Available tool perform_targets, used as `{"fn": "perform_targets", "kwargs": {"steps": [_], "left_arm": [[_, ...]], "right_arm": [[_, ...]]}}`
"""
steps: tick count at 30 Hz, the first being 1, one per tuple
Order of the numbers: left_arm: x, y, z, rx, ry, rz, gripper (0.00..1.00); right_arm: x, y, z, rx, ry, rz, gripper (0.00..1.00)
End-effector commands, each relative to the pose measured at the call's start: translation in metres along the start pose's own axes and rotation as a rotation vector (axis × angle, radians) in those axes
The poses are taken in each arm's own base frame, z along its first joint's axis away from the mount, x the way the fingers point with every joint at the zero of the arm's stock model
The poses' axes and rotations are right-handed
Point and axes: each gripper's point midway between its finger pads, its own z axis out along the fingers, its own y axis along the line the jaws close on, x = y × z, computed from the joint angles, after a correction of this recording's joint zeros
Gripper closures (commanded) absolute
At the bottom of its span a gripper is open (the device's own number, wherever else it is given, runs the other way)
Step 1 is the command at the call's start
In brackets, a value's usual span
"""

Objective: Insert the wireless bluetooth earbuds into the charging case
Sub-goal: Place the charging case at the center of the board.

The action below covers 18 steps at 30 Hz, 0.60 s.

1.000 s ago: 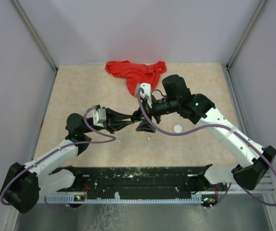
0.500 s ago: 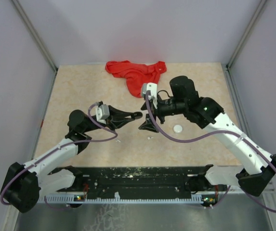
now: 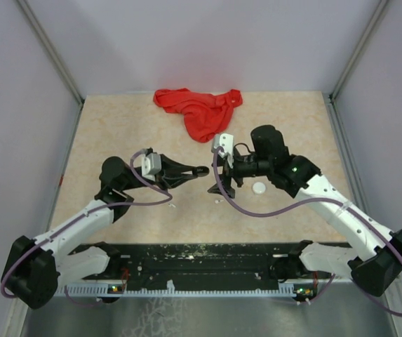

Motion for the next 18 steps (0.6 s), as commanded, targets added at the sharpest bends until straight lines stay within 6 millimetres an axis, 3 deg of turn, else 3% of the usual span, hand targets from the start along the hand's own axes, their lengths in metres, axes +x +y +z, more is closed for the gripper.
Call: {"fn": "perform_targets", "kwargs": {"steps": [1, 7, 12, 18], "left_arm": [[-0.006, -0.003, 0.005, 0.062, 0.006, 0.006, 1.00], [-0.001, -0.002, 0.007, 0.077, 0.032, -0.033, 1.00], [0.003, 0.000, 0.011, 0.081, 0.051, -0.078, 1.00], [0.004, -0.002, 0.012, 0.101, 0.050, -0.104, 1.00]], "right_arm": [[-0.025, -0.002, -0.004, -0.055, -0.144, -0.098, 0.20], [-0.019, -0.001, 0.005, -0.077, -0.173, -0.109, 0.27], [-0.019, -0.005, 0.009, -0.070, -0.184, -0.106, 0.45], [-0.016, -0.006, 0.014, -0.084, -0.178, -0.085, 0.56]]}}
